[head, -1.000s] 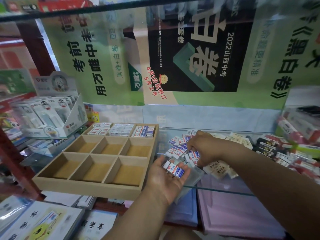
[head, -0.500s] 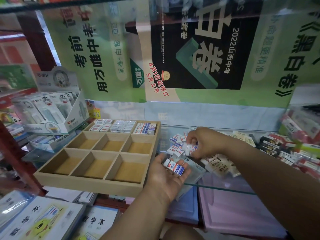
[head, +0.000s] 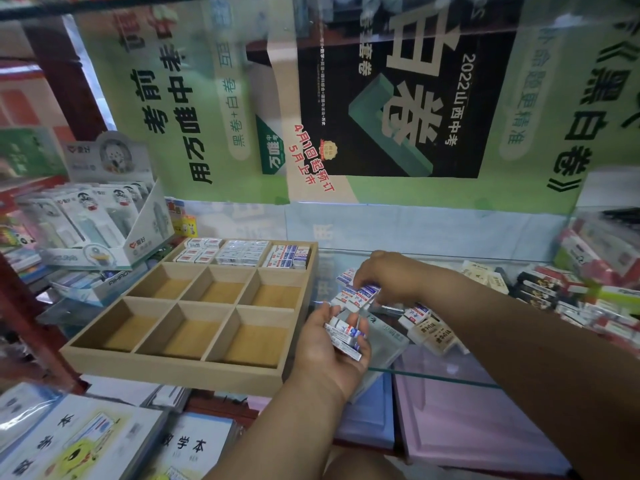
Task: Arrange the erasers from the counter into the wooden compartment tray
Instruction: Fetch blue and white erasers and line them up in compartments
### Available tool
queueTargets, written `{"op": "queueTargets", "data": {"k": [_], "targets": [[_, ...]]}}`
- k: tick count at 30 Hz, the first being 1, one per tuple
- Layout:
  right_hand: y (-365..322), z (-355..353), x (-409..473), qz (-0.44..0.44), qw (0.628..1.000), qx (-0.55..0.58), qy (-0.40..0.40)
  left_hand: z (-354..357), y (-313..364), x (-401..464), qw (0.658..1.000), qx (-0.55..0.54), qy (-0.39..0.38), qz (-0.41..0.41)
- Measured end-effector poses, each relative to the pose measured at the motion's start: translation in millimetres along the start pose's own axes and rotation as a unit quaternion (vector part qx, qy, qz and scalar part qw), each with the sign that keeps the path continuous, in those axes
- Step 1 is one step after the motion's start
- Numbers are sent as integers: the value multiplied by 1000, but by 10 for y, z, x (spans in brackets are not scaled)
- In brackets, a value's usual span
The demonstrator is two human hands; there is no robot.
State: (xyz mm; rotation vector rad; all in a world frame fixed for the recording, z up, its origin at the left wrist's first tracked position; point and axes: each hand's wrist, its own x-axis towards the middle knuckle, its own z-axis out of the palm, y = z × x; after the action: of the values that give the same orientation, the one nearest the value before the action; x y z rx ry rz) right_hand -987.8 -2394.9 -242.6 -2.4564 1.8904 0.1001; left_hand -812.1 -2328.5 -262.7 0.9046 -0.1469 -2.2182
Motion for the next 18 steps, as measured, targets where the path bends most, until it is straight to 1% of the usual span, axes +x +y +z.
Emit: {"op": "queueTargets", "data": {"k": [5,7,9,11,13,14,16,18], "targets": [[-73,60,94,-59,991,-117,0,-40,31,-16,1000,-9,-12,-4],[-87,74,110,-69,990,-121,-1,-47,32,-22,1000,-8,-2,-2],[-83,47,115,-63,993,-96,8,-42,32,-25,1000,-9,3,6],[-88,-86,80,-41,998,-24,46,-15,46,-40,1000,-13,-1,20],[-143,-314,-14,1,988,124,89,22,81,-71,999,-30,-8,39],[-195,-426,-75,16,973,208,96,46,105,-89,998,-40,-14,48],[-331,-590,-174,13,934,349,77,89,159,-121,996,-57,-27,65],[-486,-670,-226,-9,907,419,36,124,220,-142,994,-70,-47,74]]}}
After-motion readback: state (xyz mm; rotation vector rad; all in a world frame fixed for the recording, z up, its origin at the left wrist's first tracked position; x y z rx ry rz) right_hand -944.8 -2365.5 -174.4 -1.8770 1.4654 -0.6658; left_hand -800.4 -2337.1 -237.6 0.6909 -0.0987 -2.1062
